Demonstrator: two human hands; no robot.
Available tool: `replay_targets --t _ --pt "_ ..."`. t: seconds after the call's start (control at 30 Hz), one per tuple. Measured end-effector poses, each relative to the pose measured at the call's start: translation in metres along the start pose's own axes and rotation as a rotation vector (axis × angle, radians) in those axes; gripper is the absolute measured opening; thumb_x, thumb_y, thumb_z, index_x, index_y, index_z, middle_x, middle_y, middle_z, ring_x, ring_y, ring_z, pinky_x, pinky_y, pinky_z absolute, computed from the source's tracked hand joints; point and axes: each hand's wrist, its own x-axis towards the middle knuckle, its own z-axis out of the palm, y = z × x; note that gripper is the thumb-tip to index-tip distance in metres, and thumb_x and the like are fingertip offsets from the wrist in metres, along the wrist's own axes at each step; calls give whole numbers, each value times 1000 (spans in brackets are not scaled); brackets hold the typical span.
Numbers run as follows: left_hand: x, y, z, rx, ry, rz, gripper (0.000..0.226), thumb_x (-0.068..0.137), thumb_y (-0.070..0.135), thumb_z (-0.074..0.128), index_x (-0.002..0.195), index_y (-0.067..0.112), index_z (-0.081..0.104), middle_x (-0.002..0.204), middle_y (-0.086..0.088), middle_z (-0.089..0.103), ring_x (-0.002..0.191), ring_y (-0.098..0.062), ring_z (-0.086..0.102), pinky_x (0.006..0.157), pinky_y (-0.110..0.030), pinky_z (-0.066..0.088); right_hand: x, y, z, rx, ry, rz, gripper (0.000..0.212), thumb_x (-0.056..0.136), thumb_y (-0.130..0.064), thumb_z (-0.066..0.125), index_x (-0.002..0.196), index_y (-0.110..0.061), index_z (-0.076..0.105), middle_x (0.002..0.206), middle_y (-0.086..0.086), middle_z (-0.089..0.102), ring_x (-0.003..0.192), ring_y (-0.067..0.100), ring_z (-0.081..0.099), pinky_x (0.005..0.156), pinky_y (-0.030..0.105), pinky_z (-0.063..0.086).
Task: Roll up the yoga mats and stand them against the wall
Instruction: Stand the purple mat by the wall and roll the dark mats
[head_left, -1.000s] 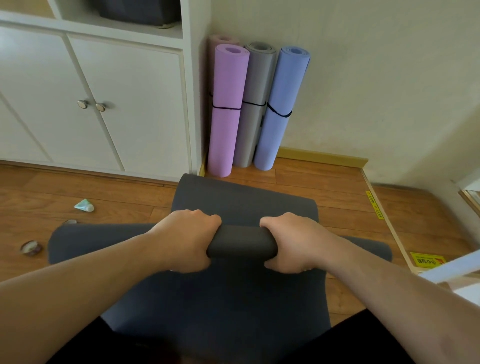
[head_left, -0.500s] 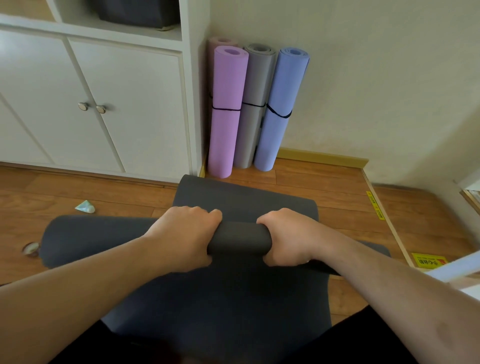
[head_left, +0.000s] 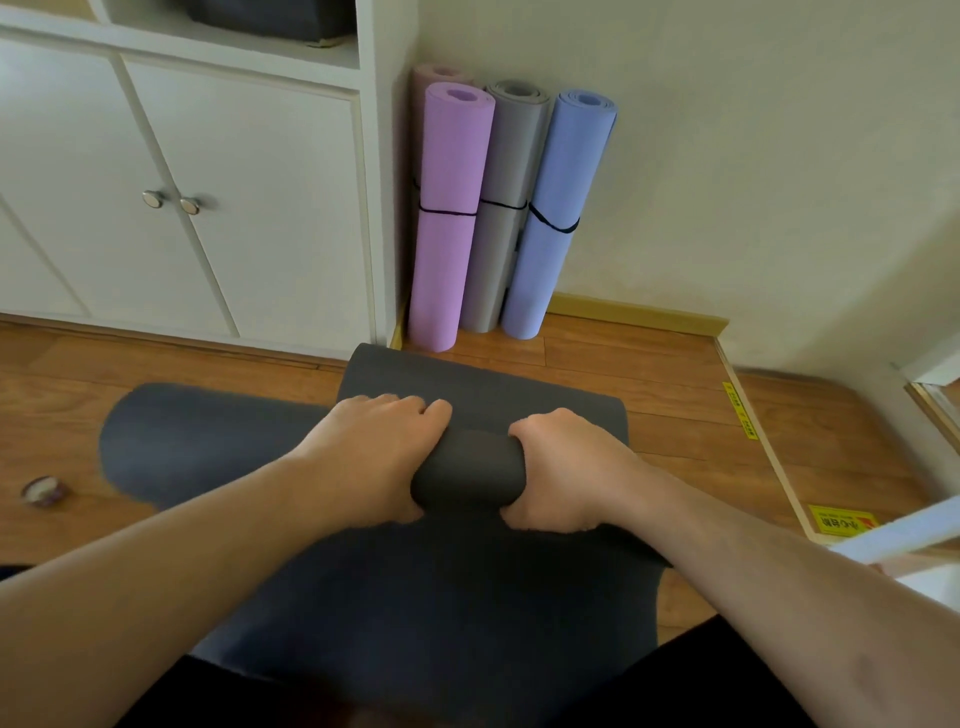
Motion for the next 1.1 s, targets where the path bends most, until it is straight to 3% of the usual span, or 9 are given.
replay_targets --t 0.1,0.3,0.47,0.57,0.67,0.73,0.83,0.9,1.1 --pt "6 3 2 -26 21 25 55 82 57 77 121 34 45 107 12 61 96 -12 61 81 -31 53 -4 3 -4 26 -39 2 40 75 -49 88 100 -37 60 93 -11 66 80 8 66 63 31 56" --pt "13 -10 -12 -167 -138 -48 50 73 58 81 112 39 57 94 14 61 85 -8 60 73 -29 53 -7 -4 10 -353 225 -188 85 78 -61 84 137 -30 32 117 -6 61 104 20 63 77 39 52" --pt "6 -8 -9 -154 -163 -20 55 74 61 80 114 39 51 96 15 59 87 -8 60 72 -29 50 -4 -6 7 -278 127 -148 57 82 -52 82 115 -29 42 96 -6 63 84 17 63 68 33 53" --pt "2 -4 0 -45 -53 38 69 76 63 79 126 35 41 110 13 58 103 -13 61 86 -33 53 -3 -3 2 -133 30 -82 47 77 -49 85 105 -33 51 94 -10 62 83 12 63 71 33 57" --pt "0 -2 4 -51 9 40 64 79 59 78 124 34 41 108 11 60 100 -13 62 86 -34 56 -3 -3 -1 -72 -14 -71 46 75 -49 86 106 -39 55 97 -13 63 87 9 64 74 32 58" --pt "-2 -3 6 -70 -20 24 58 80 58 78 122 34 45 105 11 62 95 -12 63 83 -35 58 -6 -7 0 -130 0 -94 51 77 -53 84 111 -39 48 102 -13 62 92 12 64 74 33 54" --pt "-2 -11 -1 -135 -102 -19 57 77 59 80 121 37 50 102 12 62 91 -10 62 82 -33 57 -9 -12 6 -308 130 -184 86 75 -62 86 138 -37 33 122 -10 57 109 17 61 84 39 54" --pt "-2 -16 -8 -172 -132 -26 57 74 61 81 118 39 53 99 14 61 89 -8 60 80 -31 57 -10 -16 10 -370 192 -220 98 73 -64 87 144 -33 27 123 -6 57 109 20 61 83 41 54" --pt "-5 -10 -2 -96 -96 27 71 73 65 80 127 38 43 114 15 59 105 -11 60 93 -36 55 -6 -13 8 -257 82 -145 59 80 -54 83 118 -30 43 96 -7 61 84 16 63 72 35 58"
